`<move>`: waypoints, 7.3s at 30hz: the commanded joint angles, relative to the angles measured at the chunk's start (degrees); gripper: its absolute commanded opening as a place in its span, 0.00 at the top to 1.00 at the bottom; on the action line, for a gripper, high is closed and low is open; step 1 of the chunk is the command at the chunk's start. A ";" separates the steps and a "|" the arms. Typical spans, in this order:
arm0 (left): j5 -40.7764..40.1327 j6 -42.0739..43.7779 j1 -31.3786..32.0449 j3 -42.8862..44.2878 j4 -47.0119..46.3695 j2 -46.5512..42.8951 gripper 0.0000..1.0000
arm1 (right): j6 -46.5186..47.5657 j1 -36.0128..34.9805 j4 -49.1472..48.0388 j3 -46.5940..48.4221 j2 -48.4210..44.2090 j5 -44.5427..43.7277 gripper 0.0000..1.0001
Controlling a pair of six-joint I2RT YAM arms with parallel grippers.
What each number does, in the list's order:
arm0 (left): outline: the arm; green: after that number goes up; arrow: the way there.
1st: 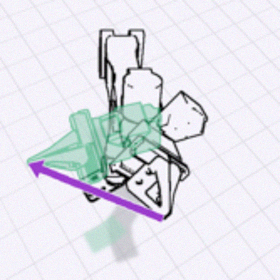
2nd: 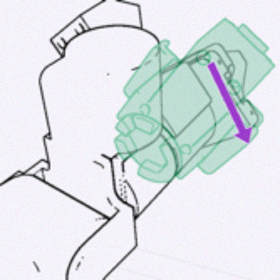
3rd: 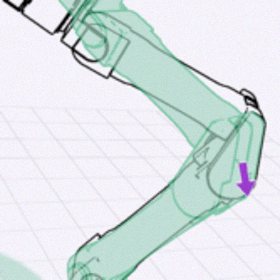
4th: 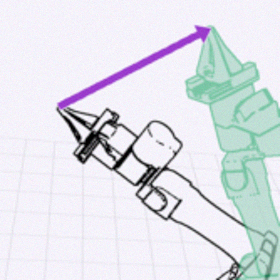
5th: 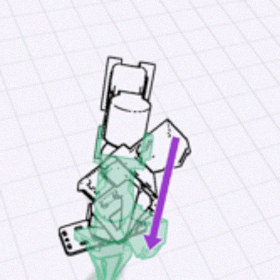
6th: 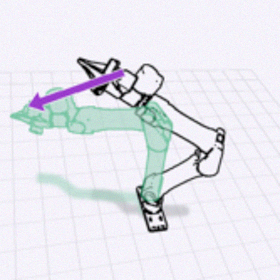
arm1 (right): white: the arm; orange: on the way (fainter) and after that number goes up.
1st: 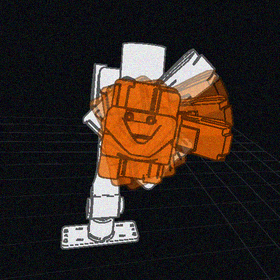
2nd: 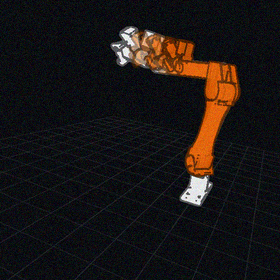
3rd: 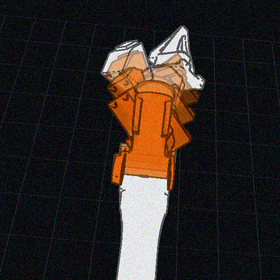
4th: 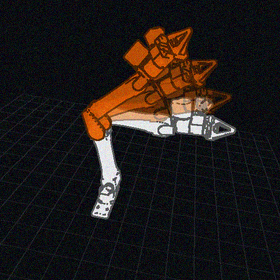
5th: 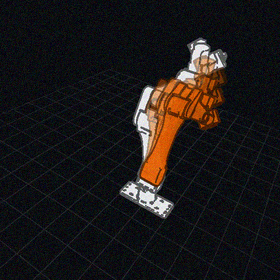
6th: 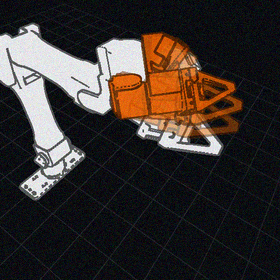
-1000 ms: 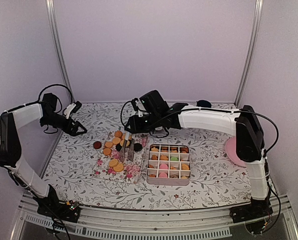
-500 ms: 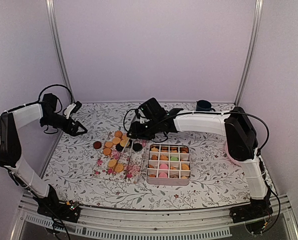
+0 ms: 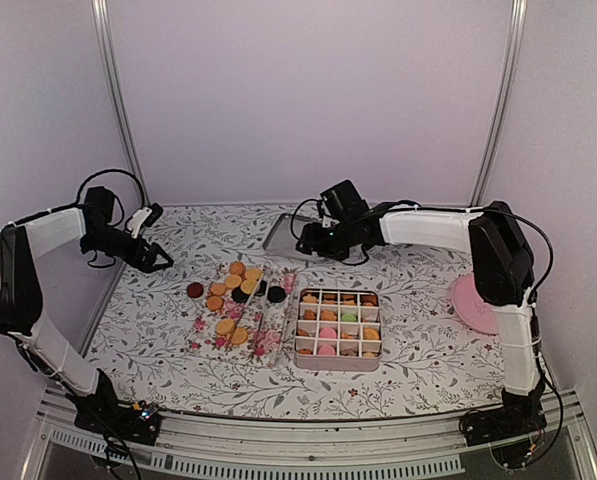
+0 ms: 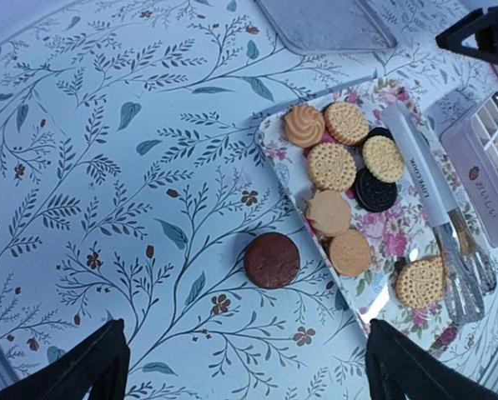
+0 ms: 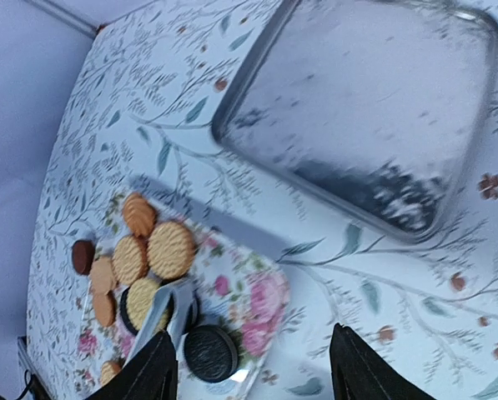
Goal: Pack the cookies
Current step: Place the clamp on the plate, then pick up the box lid from the center of the board, then pass from the right arm to the left, then pass from the left arm to the right
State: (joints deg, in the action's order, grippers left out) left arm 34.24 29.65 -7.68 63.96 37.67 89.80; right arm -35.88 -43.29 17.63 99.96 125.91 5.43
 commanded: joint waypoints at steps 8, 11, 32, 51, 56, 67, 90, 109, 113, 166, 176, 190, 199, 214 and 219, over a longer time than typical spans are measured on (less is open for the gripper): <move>-6.66 -0.32 -0.66 -1.78 -1.99 -4.47 0.01 | 6.43 7.52 7.39 9.21 8.07 -9.75 0.43; -6.09 -0.78 -0.67 -1.57 -1.90 -4.48 0.01 | 6.50 7.70 7.51 12.03 12.57 -10.65 0.43; -5.49 -0.39 -0.67 -2.47 -2.12 -3.84 0.01 | 12.84 3.86 16.17 23.87 24.31 -23.37 0.64; -1.52 -2.44 -0.56 -0.53 -1.89 -3.09 0.01 | 7.72 7.02 14.99 8.87 11.99 -24.94 1.00; 0.75 -2.83 -0.08 1.91 -0.43 -1.98 0.01 | 4.91 7.43 12.58 5.92 9.33 -24.83 1.00; 6.57 -7.05 8.78 10.54 2.31 3.67 0.01 | 1.06 7.85 -7.21 -11.63 -9.95 -24.06 1.00; 38.05 -44.67 21.25 26.68 -18.31 18.04 0.01 | -3.48 -2.92 -17.87 -23.44 -28.08 -23.06 1.00; 37.34 -54.05 21.76 20.52 -30.69 16.72 0.57 | 0.86 -9.59 -16.66 -19.00 -26.31 -29.86 1.00; 36.11 -52.18 21.82 21.31 -27.63 17.11 0.71 | 1.95 -10.50 -16.85 -18.75 -26.08 -31.22 1.00; -9.69 51.91 37.40 -7.50 -42.86 -26.82 1.00 | -20.58 1.01 -29.85 -40.91 -51.54 9.61 0.22; -1.35 75.12 41.91 -26.81 -67.70 -37.31 1.00 | -25.54 0.69 -36.59 -40.18 -43.40 21.18 0.24; -1.08 78.88 44.21 -32.08 -73.26 -37.05 1.00 | -30.00 -1.32 -49.56 -44.64 -41.33 27.94 0.28; -4.14 76.49 44.96 -32.47 -76.66 -35.48 1.00 | -33.19 -1.57 -57.32 -48.06 -42.42 28.11 0.28; -7.56 75.43 45.37 -33.21 -74.47 -33.17 0.86 | -37.10 -3.08 -65.51 -47.63 -37.89 32.34 0.86; -17.25 67.43 45.72 -24.56 -52.90 -29.50 0.01 | -35.91 0.78 -61.62 -52.29 -42.57 31.25 0.91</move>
State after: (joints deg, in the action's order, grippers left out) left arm 25.43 104.03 36.97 31.97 -31.99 57.43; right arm -72.69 -45.76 -46.28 51.13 87.68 37.98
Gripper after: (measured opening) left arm 0.666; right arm 0.105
